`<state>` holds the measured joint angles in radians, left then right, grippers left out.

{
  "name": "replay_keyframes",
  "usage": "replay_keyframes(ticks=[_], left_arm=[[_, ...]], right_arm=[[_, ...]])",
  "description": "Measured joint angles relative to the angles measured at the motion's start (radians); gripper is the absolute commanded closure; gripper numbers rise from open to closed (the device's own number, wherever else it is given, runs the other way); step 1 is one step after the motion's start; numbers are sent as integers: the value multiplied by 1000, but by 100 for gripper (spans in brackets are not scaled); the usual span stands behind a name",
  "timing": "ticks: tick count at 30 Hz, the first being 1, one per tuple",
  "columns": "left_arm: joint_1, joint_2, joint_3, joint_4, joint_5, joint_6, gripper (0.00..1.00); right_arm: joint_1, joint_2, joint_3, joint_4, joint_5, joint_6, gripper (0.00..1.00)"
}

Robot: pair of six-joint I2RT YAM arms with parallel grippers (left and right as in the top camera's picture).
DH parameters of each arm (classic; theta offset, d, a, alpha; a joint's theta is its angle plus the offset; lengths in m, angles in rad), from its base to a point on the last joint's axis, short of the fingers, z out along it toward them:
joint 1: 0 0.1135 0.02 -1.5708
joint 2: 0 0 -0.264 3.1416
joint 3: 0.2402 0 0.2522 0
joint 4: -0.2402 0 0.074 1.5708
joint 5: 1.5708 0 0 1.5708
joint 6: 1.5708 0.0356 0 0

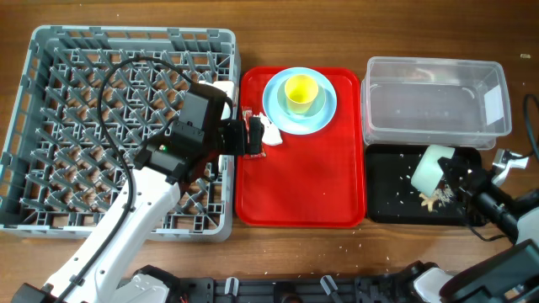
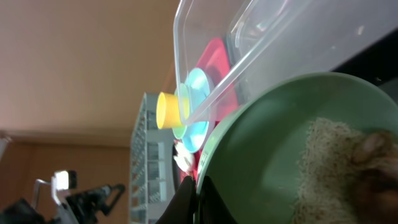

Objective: Sort waste into correct bins and load items into the dishwasher rack
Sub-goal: 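Tip the green bowl over the black tray to dump rice scraps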

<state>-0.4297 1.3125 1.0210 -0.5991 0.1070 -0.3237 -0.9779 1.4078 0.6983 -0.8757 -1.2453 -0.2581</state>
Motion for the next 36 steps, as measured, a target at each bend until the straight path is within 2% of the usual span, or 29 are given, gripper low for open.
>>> replay_keyframes(ticks=[4, 10, 18, 23, 27, 36], left_arm=[[0, 0, 0, 0, 0, 0, 0], [0, 0, 0, 0, 0, 0, 0], [0, 0, 0, 0, 0, 0, 0], [0, 0, 0, 0, 0, 0, 0], [0, 0, 0, 0, 0, 0, 0], [0, 0, 0, 0, 0, 0, 0]], right_arm=[[-66, 78, -1, -3, -97, 40, 96], [-71, 93, -3, -93, -246, 86, 96], [-71, 94, -3, -231, -222, 43, 96], [-72, 94, -3, -339, -220, -6, 96], [-72, 95, -4, -460, -239, -111, 96], [-72, 96, -4, -596, -266, -268, 96]])
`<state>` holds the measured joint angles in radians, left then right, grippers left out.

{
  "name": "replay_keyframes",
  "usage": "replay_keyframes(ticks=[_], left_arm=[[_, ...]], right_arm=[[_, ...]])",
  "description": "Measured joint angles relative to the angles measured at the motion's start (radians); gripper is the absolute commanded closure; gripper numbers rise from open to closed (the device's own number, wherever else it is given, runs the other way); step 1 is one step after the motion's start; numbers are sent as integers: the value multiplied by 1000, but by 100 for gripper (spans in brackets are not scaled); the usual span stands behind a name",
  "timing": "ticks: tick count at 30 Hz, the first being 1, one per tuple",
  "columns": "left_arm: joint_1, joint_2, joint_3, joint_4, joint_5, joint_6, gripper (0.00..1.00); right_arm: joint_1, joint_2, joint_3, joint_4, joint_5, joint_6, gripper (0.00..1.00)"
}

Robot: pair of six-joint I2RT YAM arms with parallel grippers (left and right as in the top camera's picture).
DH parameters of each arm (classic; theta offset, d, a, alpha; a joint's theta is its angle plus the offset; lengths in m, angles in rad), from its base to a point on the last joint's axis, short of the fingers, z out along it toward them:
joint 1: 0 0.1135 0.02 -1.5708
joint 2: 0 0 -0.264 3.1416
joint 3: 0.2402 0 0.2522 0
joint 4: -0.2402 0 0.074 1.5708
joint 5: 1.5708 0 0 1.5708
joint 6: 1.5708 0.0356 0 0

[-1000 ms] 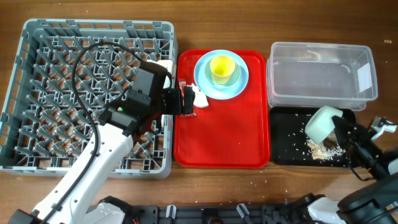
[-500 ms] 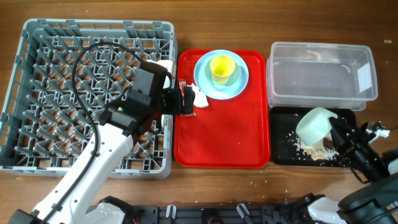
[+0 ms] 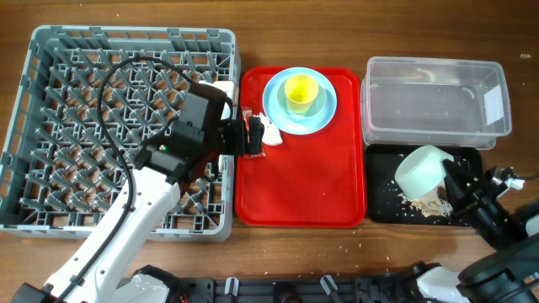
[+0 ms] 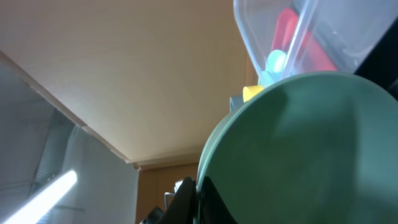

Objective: Sort waste into correct bins and load items into the dishwasher rack
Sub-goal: 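Tip the green bowl over the black tray to dump rice scraps, then set the emptied green bowl back on the red tray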

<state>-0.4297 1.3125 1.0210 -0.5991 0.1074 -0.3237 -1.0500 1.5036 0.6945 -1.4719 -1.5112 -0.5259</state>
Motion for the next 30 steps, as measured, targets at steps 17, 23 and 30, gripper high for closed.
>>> replay_keyframes(ticks=[17, 23, 30], left_arm=[[1, 0, 0, 0, 0, 0, 0], [1, 0, 0, 0, 0, 0, 0], [1, 0, 0, 0, 0, 0, 0]], right_arm=[[1134, -569, 433, 372, 1030, 802, 96], [1562, -511, 388, 460, 1328, 1004, 95], [1697, -133, 263, 681, 1389, 1072, 94]])
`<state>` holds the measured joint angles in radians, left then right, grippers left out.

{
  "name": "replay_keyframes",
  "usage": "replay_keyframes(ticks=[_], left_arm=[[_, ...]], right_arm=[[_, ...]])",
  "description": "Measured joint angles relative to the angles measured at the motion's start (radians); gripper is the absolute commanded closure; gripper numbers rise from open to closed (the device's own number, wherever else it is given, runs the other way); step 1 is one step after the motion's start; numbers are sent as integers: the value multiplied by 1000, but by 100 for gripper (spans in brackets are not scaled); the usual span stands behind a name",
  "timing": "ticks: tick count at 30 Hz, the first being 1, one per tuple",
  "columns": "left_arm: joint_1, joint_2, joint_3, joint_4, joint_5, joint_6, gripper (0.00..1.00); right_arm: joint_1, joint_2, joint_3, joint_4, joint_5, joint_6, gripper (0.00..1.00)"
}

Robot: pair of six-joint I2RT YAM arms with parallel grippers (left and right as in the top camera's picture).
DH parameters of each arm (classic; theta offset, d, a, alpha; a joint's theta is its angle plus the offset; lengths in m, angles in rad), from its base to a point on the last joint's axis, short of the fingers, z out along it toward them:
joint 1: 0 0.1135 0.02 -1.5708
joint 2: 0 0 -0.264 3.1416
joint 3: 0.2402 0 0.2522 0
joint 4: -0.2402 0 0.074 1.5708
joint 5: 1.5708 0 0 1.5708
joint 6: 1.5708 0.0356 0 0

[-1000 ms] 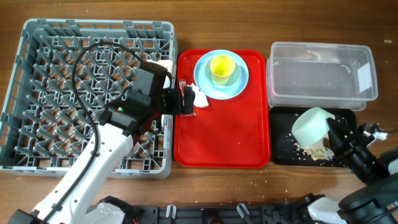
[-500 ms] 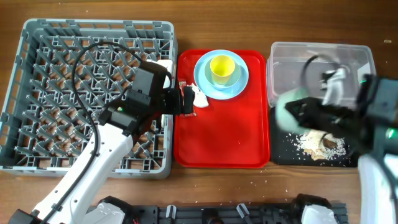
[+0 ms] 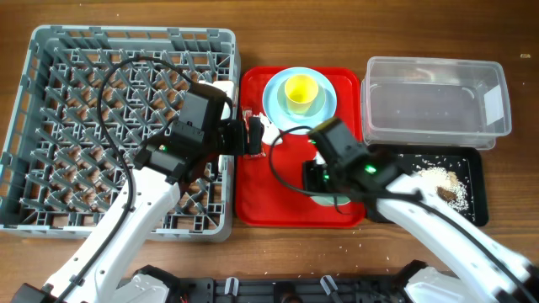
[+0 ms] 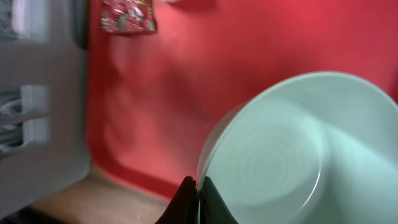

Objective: Sort waste into correct bins and load items into the dishwasher rack
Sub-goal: 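Set the emptied green bowl back on the red tray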

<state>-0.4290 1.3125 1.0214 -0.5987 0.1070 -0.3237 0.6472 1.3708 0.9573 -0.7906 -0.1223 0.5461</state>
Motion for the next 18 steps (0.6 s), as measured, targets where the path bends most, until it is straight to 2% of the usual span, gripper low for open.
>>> replay_keyframes(ticks=[2, 5, 6, 7, 8, 10, 11, 12, 18], left_arm=[[0, 0, 0, 0, 0, 0, 0], [0, 0, 0, 0, 0, 0, 0], [0, 0, 0, 0, 0, 0, 0], [0, 0, 0, 0, 0, 0, 0], [0, 0, 0, 0, 0, 0, 0], [0, 0, 0, 0, 0, 0, 0], [0, 0, 0, 0, 0, 0, 0], [0, 0, 0, 0, 0, 0, 0], [0, 0, 0, 0, 0, 0, 0]], right_arm=[[0, 84, 0, 45, 3, -7, 90], [0, 179, 0, 58, 8, -17, 78], [0, 199, 0, 59, 8, -20, 69], [0, 203, 0, 66, 8, -20, 52], [0, 203, 0, 74, 0, -21, 42], [0, 203, 3, 78, -19, -19, 38], [0, 203, 6, 75, -22, -20, 23], [0, 203, 12, 74, -26, -20, 19], [0, 142, 60, 75, -34, -51, 18]])
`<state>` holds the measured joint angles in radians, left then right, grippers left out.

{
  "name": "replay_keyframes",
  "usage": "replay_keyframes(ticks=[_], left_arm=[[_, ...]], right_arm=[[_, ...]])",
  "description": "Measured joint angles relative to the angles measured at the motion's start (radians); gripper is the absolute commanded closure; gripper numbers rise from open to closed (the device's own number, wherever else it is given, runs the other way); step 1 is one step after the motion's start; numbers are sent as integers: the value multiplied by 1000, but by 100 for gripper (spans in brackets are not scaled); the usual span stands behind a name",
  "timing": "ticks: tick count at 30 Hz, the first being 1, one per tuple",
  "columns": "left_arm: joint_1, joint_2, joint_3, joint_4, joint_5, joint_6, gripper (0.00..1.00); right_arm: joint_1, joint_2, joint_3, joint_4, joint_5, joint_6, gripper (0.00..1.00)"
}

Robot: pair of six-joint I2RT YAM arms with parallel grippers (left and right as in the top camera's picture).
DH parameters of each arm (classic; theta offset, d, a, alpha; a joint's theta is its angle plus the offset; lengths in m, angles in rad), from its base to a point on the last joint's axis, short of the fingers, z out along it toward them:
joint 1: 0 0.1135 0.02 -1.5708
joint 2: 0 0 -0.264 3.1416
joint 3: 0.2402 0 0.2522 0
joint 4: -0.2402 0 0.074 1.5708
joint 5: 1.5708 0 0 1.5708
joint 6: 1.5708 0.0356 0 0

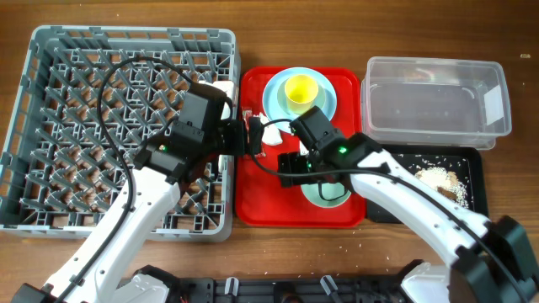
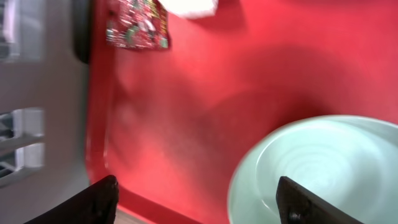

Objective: Sort waste into correct bins and load items into the dishwasher rack
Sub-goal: 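Set the emptied green bowl back on the red tray, then grasp the white tissue on the tray with the right gripper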

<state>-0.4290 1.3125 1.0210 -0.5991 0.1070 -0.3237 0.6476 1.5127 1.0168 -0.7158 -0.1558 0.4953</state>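
Note:
A pale green bowl [image 1: 327,192] lies empty and upright on the red tray [image 1: 278,198], near its front right corner. My right gripper [image 1: 305,166] hovers just left of it, open, with nothing between its fingers [image 2: 104,198]; the bowl [image 2: 323,168] sits under the right finger. A red snack wrapper [image 2: 137,25] and a white tissue [image 1: 269,132] lie at the tray's left edge. My left gripper [image 1: 251,135] rests beside them; its jaws are too dark to read. The grey dishwasher rack [image 1: 50,126] stands at the left.
A blue plate [image 1: 324,114] with a yellow cup [image 1: 301,90] sits at the back of the tray. A clear plastic container [image 1: 436,101] stands at the back right. In front of it a black bin [image 1: 467,164] holds spilled rice [image 1: 434,177].
My right gripper was shut on the bowl's rim over the tray. Now it is open and the bowl sits flat on the tray. The left arm has not moved.
My right gripper held the green bowl, full of rice, tilted over the black bin. Then the bowl was tipped further and showed no rice. Then the empty bowl was over the red tray, rice lying in the bin. Now the bowl is let go on the tray.

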Motion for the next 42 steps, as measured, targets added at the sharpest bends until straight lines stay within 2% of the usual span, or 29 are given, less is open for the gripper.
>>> replay_keyframes(ticks=[2, 3, 4, 8, 11, 22, 24, 25, 26, 27, 28, 33, 34, 36, 38, 42], left_arm=[[0, 0, 0, 0, 0, 0, 0], [0, 0, 0, 0, 0, 0, 0], [0, 0, 0, 0, 0, 0, 0], [0, 0, 0, 0, 0, 0, 0], [0, 0, 0, 0, 0, 0, 0], [0, 0, 0, 0, 0, 0, 0], [0, 0, 0, 1, 0, 0, 0], [0, 0, 0, 1, 0, 0, 0], [0, 0, 0, 0, 0, 0, 0], [0, 0, 0, 0, 0, 0, 0], [0, 0, 0, 0, 0, 0, 0], [0, 0, 0, 0, 0, 0, 0], [0, 0, 0, 0, 0, 0, 0], [0, 0, 0, 0, 0, 0, 0], [0, 0, 0, 0, 0, 0, 0], [5, 0, 0, 0, -2, 0, 0]], right_arm=[[-4, -62, 3, 0, 15, -6, 13], [-14, -107, 7, 0, 36, -10, 4], [-23, -142, 8, 0, 66, -13, 0], [-40, -262, 16, -46, 300, -21, 0], [-40, -265, 16, -49, 363, -22, 0], [-40, -265, 16, -48, 386, -21, 0], [-40, -265, 18, 54, 383, -21, 0], [-40, -265, 19, 93, 367, -21, 21], [-41, -265, 19, 111, 346, -21, 57], [-41, -264, 19, 124, 293, -27, 85], [-41, -261, 19, 137, 238, -34, 96], [-36, -135, -38, 261, 119, -191, 95], [-28, -87, -56, 291, 107, -231, 87], [-14, 10, -68, 356, 89, -287, 57], [-13, 72, -72, 429, 84, -313, 50], [-13, 135, -72, 525, 70, -330, 48]])
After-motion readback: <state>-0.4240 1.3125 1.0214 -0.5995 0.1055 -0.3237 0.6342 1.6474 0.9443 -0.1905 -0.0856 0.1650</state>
